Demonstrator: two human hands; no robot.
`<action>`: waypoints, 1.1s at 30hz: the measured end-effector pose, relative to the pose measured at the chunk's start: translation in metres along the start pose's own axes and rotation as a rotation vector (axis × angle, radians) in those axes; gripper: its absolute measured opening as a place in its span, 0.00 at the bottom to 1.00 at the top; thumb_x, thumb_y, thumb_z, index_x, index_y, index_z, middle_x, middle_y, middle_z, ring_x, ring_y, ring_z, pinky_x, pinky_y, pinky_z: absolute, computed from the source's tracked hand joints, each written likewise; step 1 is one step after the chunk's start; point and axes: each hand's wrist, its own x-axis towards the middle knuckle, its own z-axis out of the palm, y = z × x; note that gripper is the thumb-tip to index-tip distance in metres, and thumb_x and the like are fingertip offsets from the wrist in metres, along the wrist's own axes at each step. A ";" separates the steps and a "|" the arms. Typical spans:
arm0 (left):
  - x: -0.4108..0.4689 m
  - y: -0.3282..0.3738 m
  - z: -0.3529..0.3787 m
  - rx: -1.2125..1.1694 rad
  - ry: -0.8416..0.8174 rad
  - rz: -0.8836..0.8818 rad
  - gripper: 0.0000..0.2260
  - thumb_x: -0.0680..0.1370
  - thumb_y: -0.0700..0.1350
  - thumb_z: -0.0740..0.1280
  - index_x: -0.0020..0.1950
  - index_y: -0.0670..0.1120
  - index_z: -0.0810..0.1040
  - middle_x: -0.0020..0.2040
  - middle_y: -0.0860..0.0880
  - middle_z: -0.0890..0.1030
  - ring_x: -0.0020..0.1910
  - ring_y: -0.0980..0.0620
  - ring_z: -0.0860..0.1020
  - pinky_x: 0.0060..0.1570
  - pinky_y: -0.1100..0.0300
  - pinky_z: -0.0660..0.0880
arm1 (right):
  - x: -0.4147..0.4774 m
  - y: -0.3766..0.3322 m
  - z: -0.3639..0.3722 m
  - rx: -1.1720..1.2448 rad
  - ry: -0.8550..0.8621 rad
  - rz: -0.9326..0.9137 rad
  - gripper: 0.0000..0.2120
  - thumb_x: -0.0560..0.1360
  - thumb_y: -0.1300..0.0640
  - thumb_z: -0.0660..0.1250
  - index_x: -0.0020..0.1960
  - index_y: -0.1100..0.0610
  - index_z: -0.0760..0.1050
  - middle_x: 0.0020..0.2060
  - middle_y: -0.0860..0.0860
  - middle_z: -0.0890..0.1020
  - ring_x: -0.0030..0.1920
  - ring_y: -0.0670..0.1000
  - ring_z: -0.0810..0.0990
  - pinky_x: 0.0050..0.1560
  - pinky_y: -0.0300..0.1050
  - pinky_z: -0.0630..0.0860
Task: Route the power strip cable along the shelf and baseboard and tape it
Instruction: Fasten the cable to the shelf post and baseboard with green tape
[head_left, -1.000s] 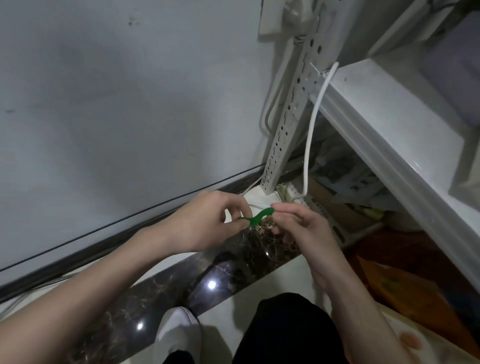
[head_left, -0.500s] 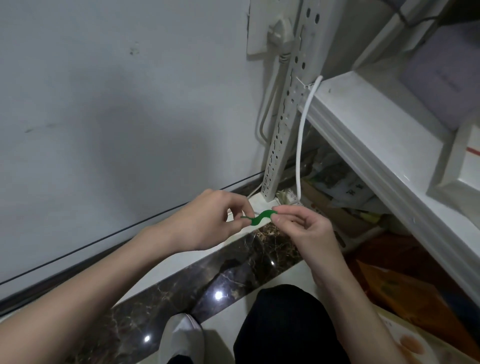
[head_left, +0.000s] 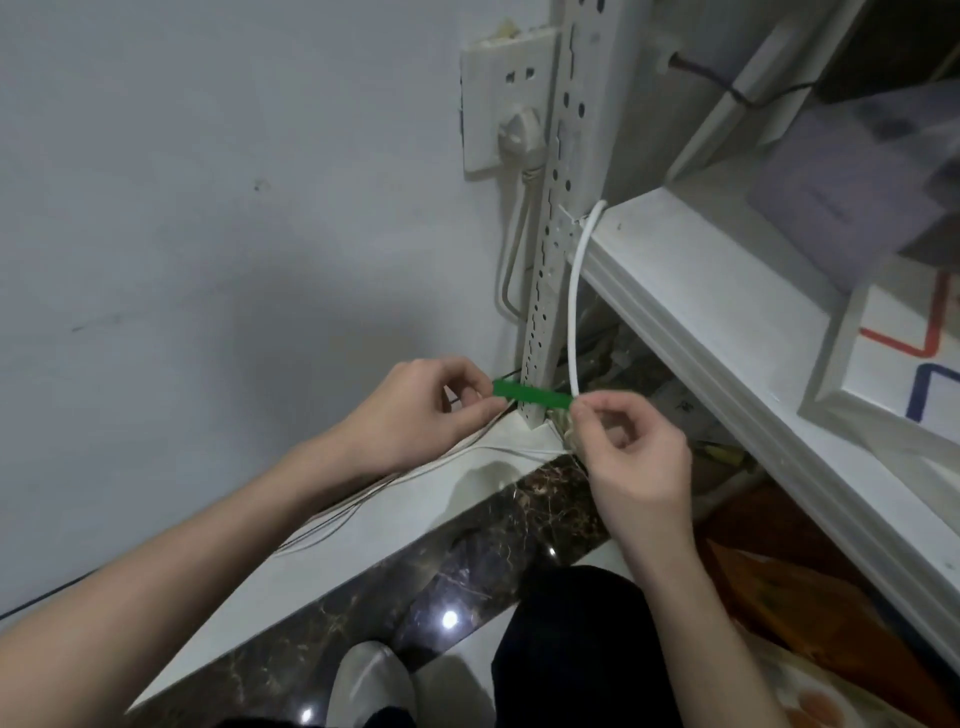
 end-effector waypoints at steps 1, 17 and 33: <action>0.001 -0.004 0.004 -0.021 0.000 -0.025 0.07 0.78 0.55 0.71 0.46 0.52 0.82 0.37 0.56 0.82 0.32 0.62 0.76 0.35 0.72 0.70 | 0.002 -0.001 0.001 -0.013 0.020 -0.007 0.01 0.77 0.56 0.72 0.47 0.50 0.81 0.31 0.55 0.81 0.27 0.48 0.75 0.31 0.46 0.74; 0.046 -0.003 0.153 -0.628 0.331 -0.003 0.17 0.76 0.48 0.73 0.63 0.50 0.77 0.52 0.55 0.84 0.54 0.58 0.81 0.56 0.55 0.79 | 0.028 -0.009 0.004 0.024 0.063 -0.065 0.04 0.76 0.59 0.73 0.45 0.50 0.82 0.37 0.43 0.85 0.36 0.40 0.83 0.38 0.34 0.77; 0.106 -0.058 0.150 -0.307 0.821 0.184 0.18 0.78 0.34 0.71 0.66 0.48 0.82 0.51 0.53 0.81 0.46 0.58 0.78 0.44 0.65 0.77 | 0.051 -0.007 0.032 0.019 -0.001 -0.066 0.00 0.76 0.56 0.73 0.46 0.52 0.83 0.27 0.41 0.77 0.27 0.40 0.72 0.30 0.33 0.70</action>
